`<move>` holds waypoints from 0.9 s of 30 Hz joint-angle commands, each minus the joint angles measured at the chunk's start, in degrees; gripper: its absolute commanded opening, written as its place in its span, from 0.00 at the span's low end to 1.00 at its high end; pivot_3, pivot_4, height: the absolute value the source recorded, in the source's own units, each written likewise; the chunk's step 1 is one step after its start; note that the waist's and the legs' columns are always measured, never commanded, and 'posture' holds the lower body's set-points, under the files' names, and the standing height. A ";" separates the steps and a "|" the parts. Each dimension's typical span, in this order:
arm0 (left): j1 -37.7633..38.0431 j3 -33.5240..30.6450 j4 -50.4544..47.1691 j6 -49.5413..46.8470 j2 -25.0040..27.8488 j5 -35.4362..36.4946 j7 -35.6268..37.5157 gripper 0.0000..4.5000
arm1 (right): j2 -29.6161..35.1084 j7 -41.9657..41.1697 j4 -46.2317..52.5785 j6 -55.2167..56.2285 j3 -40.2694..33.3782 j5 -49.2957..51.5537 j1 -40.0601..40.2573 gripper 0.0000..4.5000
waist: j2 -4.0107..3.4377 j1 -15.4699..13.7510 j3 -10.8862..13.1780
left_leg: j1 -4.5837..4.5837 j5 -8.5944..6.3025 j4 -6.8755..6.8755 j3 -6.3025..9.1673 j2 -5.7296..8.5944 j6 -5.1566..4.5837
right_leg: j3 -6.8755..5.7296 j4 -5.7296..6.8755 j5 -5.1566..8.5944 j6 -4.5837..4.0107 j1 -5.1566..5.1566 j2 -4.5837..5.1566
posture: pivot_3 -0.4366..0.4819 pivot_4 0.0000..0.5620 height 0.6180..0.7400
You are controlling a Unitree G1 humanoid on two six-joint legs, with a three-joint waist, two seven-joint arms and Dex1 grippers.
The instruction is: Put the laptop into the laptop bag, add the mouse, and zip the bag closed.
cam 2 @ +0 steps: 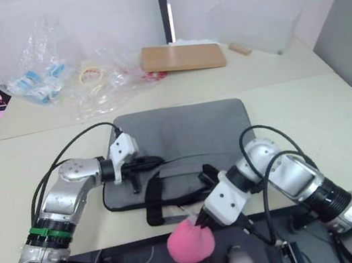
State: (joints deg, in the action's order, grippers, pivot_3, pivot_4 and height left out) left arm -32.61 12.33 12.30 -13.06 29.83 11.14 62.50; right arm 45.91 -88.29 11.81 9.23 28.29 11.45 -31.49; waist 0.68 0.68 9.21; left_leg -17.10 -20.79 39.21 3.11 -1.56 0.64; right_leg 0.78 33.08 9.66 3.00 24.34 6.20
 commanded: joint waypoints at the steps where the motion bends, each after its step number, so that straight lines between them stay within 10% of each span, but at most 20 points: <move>1: 2.72 3.25 5.12 0.49 0.38 -4.13 -0.01 0.00 | 2.38 -3.06 -0.47 1.85 -2.08 0.60 0.72 0.01 | 0.00 -0.06 -0.03 | 0.06 0.00 0.00 0.00 0.00 0.00 | 0.00 0.00 0.00 0.00 -0.05 0.00 | 0.48 0.27 1.00; 27: 2.66 4.16 8.87 2.30 -0.19 -5.45 -1.33 0.00 | 23.81 -4.21 -6.05 10.71 1.12 5.92 -0.04 0.01 | -0.21 -0.17 -0.23 | 0.45 -0.13 0.03 -0.10 0.00 -0.23 | 0.10 0.01 0.03 -0.01 -0.36 0.00 | 0.48 0.27 1.00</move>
State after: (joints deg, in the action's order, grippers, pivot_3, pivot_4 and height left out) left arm -32.87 13.21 16.47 -8.82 29.34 10.32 61.79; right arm 67.57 -89.19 6.69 17.59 29.06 16.56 -30.61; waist 0.47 0.50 8.98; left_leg -16.64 -20.92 39.23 3.01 -1.55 0.40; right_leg 0.89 33.09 9.68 2.98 23.97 6.20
